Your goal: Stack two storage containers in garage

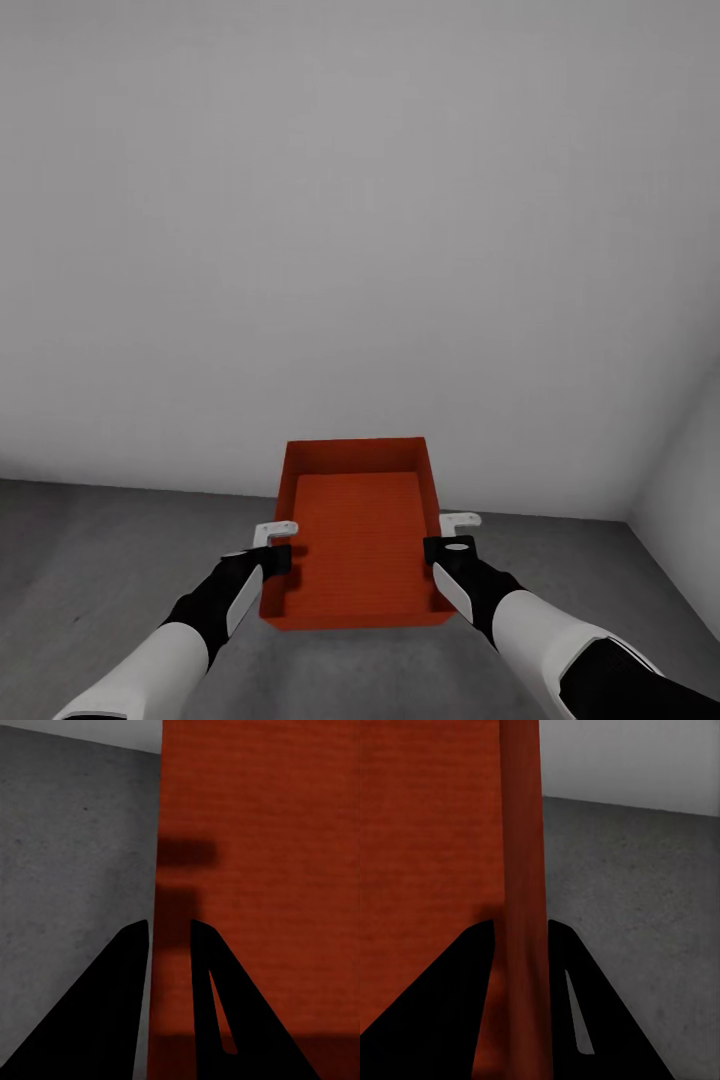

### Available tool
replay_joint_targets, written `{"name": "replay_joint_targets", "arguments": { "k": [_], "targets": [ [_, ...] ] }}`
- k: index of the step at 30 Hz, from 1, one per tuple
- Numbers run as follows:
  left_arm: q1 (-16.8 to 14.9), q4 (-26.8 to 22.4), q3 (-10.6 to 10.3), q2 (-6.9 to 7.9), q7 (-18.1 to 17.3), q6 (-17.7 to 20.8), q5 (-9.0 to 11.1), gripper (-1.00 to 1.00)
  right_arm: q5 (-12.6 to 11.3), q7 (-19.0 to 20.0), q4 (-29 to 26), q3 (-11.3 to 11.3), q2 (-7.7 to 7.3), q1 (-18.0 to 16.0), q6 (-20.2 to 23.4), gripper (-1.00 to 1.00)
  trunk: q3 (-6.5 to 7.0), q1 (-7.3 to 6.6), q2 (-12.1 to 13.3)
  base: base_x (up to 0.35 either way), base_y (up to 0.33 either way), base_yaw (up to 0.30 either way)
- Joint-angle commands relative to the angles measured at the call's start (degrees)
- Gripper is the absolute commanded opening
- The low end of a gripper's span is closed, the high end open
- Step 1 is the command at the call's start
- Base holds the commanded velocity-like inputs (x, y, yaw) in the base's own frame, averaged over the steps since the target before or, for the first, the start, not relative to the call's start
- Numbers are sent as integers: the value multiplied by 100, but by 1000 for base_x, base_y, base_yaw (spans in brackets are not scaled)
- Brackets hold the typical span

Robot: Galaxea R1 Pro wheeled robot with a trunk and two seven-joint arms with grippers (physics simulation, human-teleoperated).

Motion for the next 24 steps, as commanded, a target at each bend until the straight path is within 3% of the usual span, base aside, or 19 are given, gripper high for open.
{"name": "replay_joint_targets", "arguments": {
  "k": [1, 24],
  "targets": [
    [-6, -266, 104, -15, 385, 41, -72, -100, -17, -385, 4, 32, 73, 0, 46, -100, -32, 25, -54, 0, 0, 0],
    [-6, -253, 90, -11, 356, 40, -42, -100, -17, -378, 4, 33, 73, 0, 41, -100, -445, 531, -976, 0, 0, 0]
  ]
}}
